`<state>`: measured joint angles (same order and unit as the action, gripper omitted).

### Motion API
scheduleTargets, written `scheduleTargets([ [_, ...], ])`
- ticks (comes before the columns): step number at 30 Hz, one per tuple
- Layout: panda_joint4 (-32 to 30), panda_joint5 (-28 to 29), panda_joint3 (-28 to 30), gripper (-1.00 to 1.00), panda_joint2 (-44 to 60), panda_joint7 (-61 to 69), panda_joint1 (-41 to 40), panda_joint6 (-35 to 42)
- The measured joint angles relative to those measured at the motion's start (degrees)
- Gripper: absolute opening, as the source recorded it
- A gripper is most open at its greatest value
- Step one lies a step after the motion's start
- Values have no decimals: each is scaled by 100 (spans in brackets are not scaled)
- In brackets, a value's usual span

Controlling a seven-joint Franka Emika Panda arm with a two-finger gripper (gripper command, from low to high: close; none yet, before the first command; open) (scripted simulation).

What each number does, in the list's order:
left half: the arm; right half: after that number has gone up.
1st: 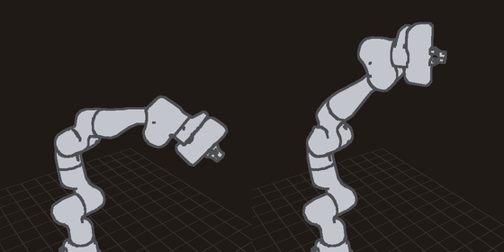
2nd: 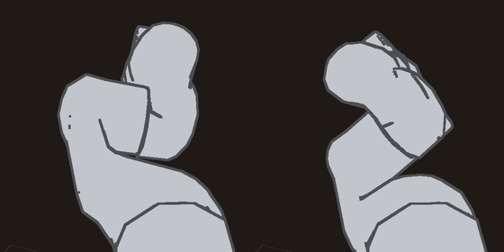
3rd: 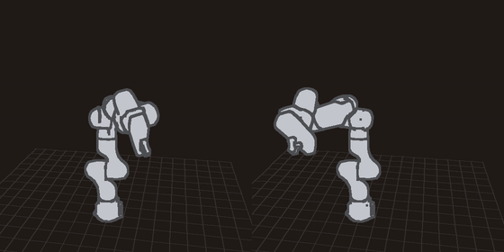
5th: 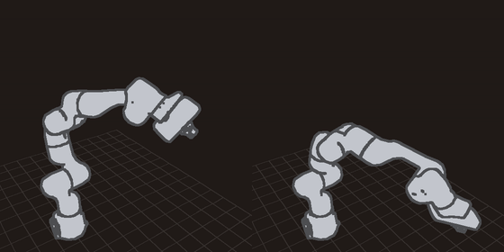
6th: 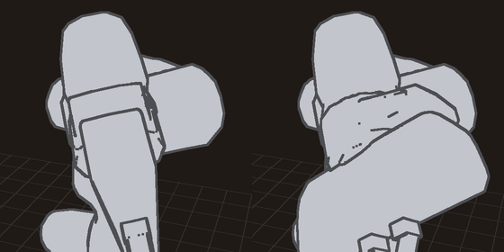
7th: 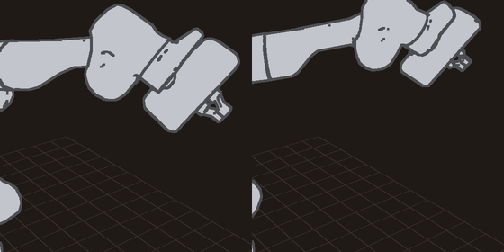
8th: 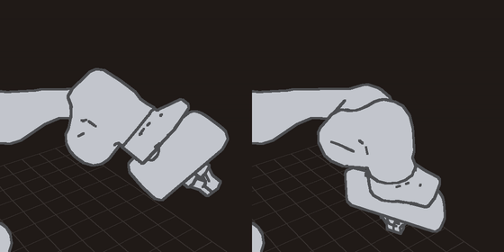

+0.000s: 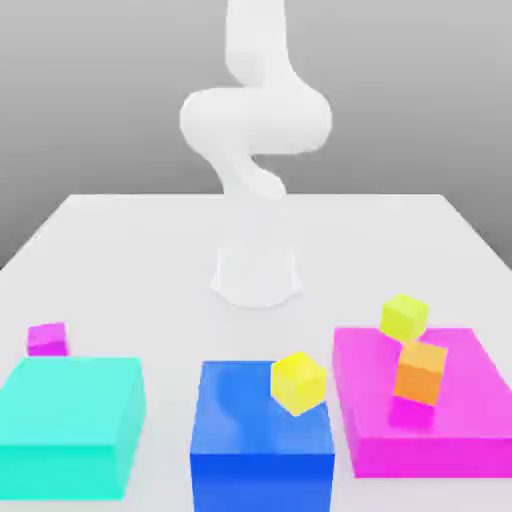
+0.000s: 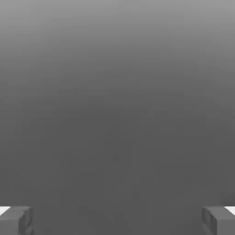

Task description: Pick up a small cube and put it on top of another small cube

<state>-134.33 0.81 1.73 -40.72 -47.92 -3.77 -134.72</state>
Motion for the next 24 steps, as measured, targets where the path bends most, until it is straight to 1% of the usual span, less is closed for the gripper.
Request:
scheduleTargets([
  [8,-841,235,764,0,1684,-666,-1157,-984],
  [15,-1560,147,1561,0,3129,-1025,-2046,-1827],
  [17,-1766,11,1809,0,3555,-1048,-2266,-2069],
  [20,-2073,-372,2045,0,4215,-954,-2744,-2427],
  [22,-2140,-798,1947,0,4657,-711,-2952,-2701],
  [24,-2091,-1262,1622,0,5087,-385,-3204,-3008],
])
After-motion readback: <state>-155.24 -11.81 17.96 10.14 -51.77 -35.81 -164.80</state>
